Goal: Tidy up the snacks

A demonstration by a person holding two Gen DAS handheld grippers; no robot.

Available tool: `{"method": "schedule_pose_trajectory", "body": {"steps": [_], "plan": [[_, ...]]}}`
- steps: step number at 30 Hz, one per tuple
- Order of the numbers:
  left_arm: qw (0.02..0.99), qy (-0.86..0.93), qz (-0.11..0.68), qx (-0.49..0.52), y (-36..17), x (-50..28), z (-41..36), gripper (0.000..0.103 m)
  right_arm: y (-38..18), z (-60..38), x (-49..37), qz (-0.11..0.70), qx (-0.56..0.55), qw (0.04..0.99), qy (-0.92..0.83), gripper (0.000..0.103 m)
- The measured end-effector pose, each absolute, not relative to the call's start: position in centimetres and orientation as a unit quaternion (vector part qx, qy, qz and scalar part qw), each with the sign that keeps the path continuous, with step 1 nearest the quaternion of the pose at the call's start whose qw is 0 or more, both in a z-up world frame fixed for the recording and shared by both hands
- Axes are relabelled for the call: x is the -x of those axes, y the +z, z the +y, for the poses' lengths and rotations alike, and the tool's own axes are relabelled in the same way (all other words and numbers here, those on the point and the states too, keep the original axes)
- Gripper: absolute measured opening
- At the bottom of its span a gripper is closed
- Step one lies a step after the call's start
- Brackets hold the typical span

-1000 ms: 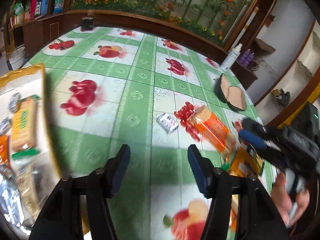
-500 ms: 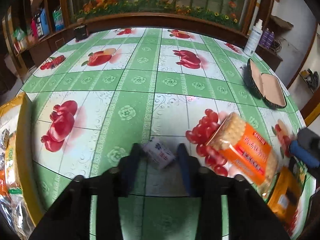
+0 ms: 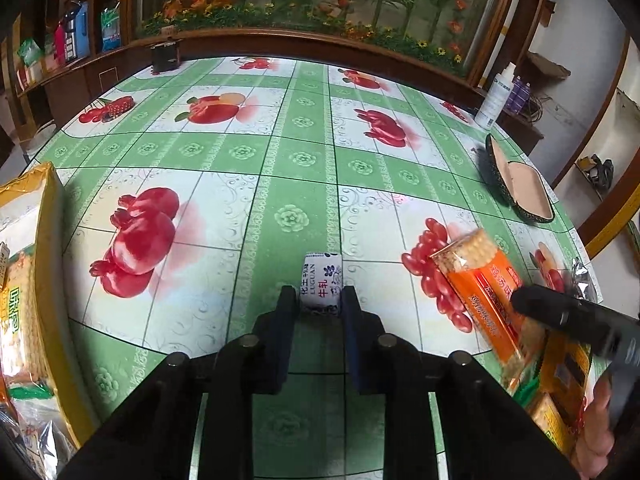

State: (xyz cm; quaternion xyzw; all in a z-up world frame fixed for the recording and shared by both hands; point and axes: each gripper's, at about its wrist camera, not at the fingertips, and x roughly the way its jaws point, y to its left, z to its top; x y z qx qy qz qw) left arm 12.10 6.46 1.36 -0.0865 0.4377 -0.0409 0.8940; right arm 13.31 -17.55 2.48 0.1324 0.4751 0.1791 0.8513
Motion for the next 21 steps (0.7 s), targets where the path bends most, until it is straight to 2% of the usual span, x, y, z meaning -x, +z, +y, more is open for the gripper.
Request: {"method": "schedule_pose_trajectory", "body": {"steps": [3,7,9,10,14,21], "plan": [[0.895,-0.037,0.436,0.084,1.3,-12.1,6.4,0.022,2.7,-15.0,-12.5,0.469,-0.044,0.865,0.174,0.073],[0.901,-0.017,0.429,0.056,1.2,-12.1,5.8,0.022,2.2,-12.5,-11.8,0.474,0.036,0.864,0.169,0.073],[0.903,-0.013,0.427,0.045,1.2,-12.1,5.6,0.022,2.0,-12.2,-11.8,0.481,0.045,0.860,0.163,0.070],[0.904,-0.012,0.426,0.042,1.2,-12.0,5.5,0.022,1.8,-12.2,-11.7,0.483,0.048,0.860,0.159,0.057],[0.902,-0.017,0.426,0.064,1.4,-11.9,6.2,0.020,1.8,-12.8,-11.4,0.484,0.038,0.861,0.149,0.057],[0.910,-0.032,0.405,0.087,2.7,-11.4,6.6,0.020,4.4,-13.3,-9.5,0.440,0.006,0.886,0.149,0.057]]}}
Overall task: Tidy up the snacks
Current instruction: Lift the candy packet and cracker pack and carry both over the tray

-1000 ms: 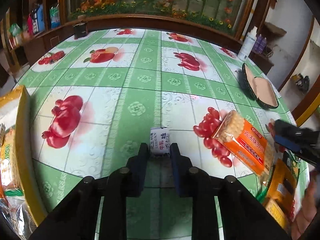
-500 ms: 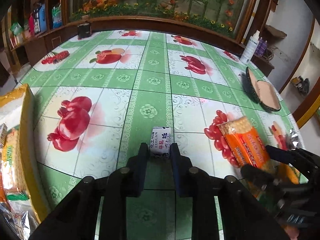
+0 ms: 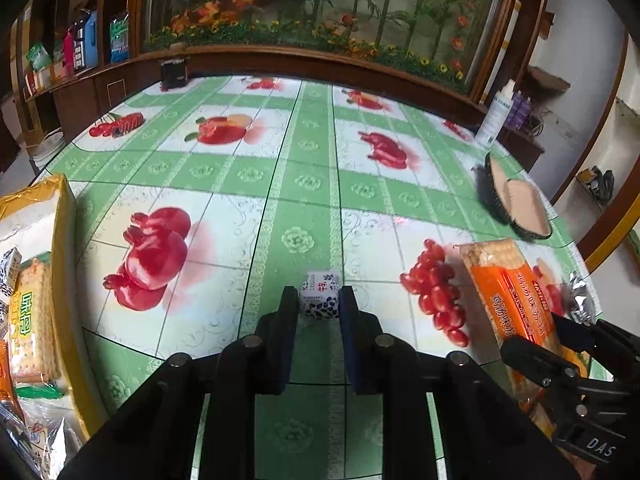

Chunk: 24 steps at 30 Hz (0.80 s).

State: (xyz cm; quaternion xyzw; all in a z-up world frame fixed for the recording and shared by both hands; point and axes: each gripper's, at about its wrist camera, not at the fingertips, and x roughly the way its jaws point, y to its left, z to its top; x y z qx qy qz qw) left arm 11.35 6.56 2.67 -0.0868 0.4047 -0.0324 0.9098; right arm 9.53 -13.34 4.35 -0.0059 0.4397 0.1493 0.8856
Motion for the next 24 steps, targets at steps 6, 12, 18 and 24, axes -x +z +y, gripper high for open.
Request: {"method": "schedule_pose_trajectory", "body": {"steps": [6,12,18,24], "plan": [[0.913,-0.038,0.396,0.084,3.3,-11.1,6.2,0.020,5.3,-13.2,-8.7,0.427,-0.025,0.890,0.162,0.057],[0.902,-0.031,0.426,0.064,2.2,-11.5,5.7,0.020,4.7,-13.1,-9.0,0.444,-0.033,0.880,0.164,0.058],[0.898,-0.024,0.437,0.047,1.4,-11.7,5.3,0.022,4.4,-13.2,-9.2,0.452,-0.034,0.877,0.158,0.058],[0.904,-0.010,0.428,0.022,1.1,-12.2,4.8,0.037,4.3,-13.0,-9.1,0.453,-0.036,0.877,0.159,0.058]]}}
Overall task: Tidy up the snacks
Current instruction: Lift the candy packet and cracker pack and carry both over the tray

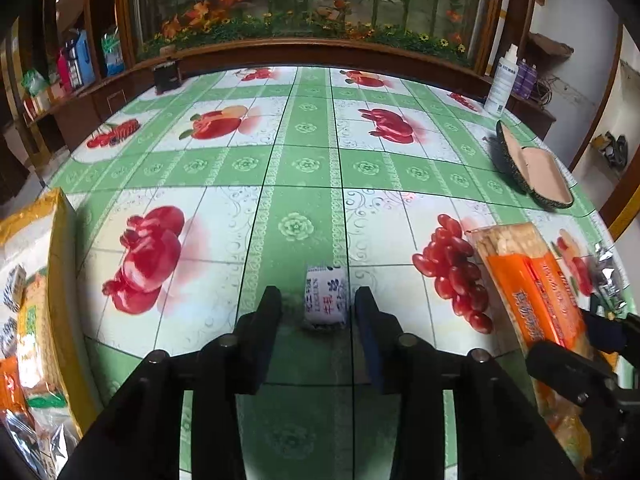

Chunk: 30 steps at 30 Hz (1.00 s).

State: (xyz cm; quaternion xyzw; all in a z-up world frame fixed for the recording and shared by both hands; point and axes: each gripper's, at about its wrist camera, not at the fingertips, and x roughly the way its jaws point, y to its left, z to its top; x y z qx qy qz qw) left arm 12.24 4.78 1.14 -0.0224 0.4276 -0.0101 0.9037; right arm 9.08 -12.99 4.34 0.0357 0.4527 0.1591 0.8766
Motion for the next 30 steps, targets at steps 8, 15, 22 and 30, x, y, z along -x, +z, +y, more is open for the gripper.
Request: {"method": "schedule_pose_trajectory", "body": {"steps": [8,15,22,30], "plan": [[0.911,-0.013,0.411,0.031,2.1,-11.4,5.0,0.019,4.6,-13.3,-9.0,0.447,-0.042,0.880,0.155,0.058],[0.922,-0.015,0.387,0.016,3.2,-10.7,4.3,0.019,4.8,-13.7,-8.9,0.443,-0.051,0.882,0.152,0.058],[0.925,-0.018,0.380,0.014,3.7,-10.5,4.2,0.019,4.8,-13.6,-8.8,0.443,-0.051,0.882,0.152,0.058],[0.926,-0.019,0.377,0.011,3.8,-10.3,4.1,0.019,4.8,-13.4,-8.8,0.443,-0.050,0.882,0.155,0.058]]}}
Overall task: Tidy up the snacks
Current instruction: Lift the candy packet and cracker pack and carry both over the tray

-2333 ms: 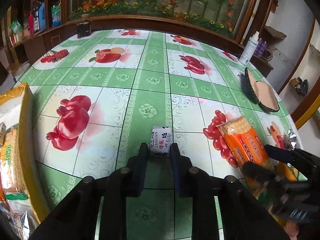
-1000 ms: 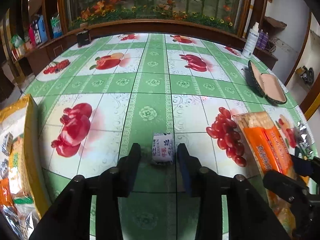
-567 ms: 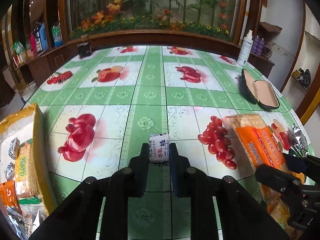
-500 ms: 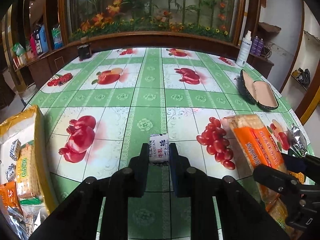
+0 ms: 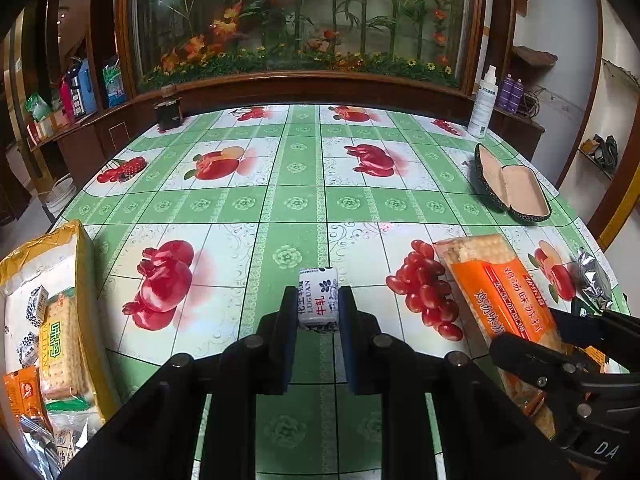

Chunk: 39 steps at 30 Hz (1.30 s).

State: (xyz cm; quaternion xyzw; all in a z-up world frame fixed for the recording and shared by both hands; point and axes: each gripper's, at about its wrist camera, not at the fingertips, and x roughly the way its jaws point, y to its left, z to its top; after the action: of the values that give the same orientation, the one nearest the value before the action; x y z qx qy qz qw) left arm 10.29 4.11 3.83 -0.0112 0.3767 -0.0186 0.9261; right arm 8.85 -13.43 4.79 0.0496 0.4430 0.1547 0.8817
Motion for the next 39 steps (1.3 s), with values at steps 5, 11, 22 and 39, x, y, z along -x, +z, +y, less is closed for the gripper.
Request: {"method": "schedule_pose_trajectory", "body": {"steps": [5,11,22,39], "plan": [[0.927,-0.019,0.373,0.011,4.1,-10.2,4.0,0.019,4.8,-13.4,-8.9,0.443,-0.050,0.882,0.154,0.058],[0.931,-0.019,0.365,0.012,4.6,-9.8,3.9,0.019,4.9,-13.2,-8.8,0.441,-0.050,0.882,0.157,0.058],[0.936,-0.017,0.351,0.018,5.3,-9.3,4.2,0.019,4.9,-12.8,-8.5,0.437,-0.047,0.883,0.165,0.058],[0.943,-0.020,0.331,0.032,6.4,-8.5,4.7,0.019,5.2,-12.0,-7.9,0.426,-0.043,0.886,0.179,0.058]]}}
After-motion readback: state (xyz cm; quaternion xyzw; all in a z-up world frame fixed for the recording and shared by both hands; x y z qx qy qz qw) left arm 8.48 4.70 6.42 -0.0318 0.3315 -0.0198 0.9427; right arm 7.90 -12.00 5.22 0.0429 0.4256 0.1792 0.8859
